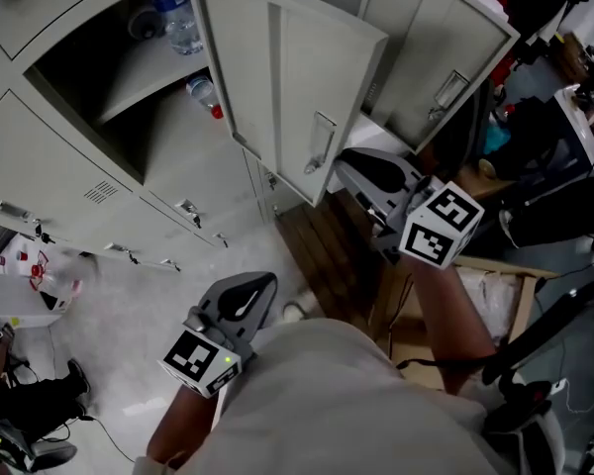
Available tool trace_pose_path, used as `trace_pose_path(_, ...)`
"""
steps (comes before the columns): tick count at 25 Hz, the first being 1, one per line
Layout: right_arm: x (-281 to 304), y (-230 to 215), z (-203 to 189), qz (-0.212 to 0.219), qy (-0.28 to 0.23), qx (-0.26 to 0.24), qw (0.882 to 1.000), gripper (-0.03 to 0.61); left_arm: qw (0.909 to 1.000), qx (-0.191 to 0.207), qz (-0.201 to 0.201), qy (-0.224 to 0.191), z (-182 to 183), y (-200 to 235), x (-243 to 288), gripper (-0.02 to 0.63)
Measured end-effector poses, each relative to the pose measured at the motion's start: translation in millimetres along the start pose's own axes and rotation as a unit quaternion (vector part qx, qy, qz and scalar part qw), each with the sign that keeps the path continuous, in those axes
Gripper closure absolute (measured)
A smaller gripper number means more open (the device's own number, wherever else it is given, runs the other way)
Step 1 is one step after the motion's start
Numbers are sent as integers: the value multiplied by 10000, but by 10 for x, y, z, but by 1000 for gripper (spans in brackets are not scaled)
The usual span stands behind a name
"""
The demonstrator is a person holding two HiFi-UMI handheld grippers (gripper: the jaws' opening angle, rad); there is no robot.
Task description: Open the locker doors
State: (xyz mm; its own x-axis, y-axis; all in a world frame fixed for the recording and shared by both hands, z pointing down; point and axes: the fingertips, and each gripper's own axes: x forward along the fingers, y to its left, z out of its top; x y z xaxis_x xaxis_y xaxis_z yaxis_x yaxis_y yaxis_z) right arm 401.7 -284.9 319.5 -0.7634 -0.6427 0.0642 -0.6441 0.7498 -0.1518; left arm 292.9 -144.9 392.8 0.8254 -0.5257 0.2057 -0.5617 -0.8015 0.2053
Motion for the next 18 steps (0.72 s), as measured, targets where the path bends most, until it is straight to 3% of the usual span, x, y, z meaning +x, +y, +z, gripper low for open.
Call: trace_pose_path(18,-2,-211,22,-90,-163,-34,9998,526,9998,77,149,59,-49,6,-14,604)
